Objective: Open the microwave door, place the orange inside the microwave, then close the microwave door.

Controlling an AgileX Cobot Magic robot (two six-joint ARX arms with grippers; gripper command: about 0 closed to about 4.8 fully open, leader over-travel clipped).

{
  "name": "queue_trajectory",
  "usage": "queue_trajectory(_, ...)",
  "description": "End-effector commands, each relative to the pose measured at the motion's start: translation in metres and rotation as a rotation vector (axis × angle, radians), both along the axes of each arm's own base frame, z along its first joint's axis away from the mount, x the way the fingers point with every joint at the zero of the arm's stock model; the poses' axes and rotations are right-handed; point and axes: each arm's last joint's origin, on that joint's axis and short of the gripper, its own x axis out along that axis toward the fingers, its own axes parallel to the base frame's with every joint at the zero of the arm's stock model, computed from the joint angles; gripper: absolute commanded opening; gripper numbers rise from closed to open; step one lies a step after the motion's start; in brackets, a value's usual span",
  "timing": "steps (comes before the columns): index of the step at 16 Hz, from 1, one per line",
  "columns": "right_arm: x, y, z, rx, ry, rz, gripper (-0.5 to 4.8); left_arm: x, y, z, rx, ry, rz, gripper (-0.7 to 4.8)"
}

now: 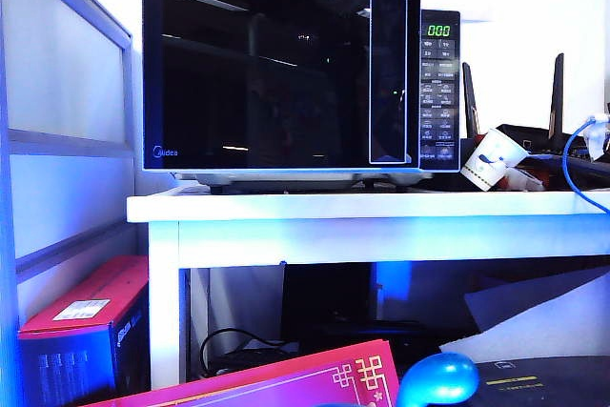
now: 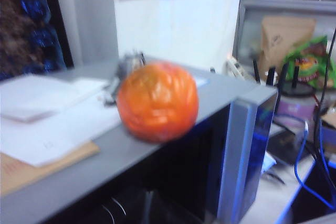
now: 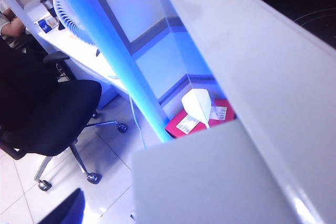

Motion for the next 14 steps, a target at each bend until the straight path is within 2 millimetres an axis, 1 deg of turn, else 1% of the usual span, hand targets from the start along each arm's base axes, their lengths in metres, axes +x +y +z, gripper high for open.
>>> queue_trajectory(1, -0.029, -0.001, 0.068, 0.132, -0.429, 0.199, 3.14, 0.003, -0.002, -0.002, -0.004, -0.003, -0.006, -0.05)
queue_trajectory(4, -0.029, -0.001, 0.068, 0.132, -0.428, 0.2, 3.14, 0.01, -0.004, -0.011, 0.001, 0.014, -0.006, -0.05)
queue_trajectory(9, -0.029, -0.001, 0.066, 0.13, -0.415, 0.203, 3.14, 0.015, -0.005, -0.023, 0.02, 0.076, 0.001, -0.05)
queue_trajectory(12, -0.029, -0.001, 0.063, 0.12, -0.375, 0.201, 3.14, 0.021, -0.007, -0.035, 0.036, 0.13, 0.001, -0.05)
queue_trajectory(14, -0.028, -0.003, 0.063, 0.11, -0.39, 0.182, 3.15, 0.022, -0.008, -0.037, 0.039, 0.138, 0.001, -0.05)
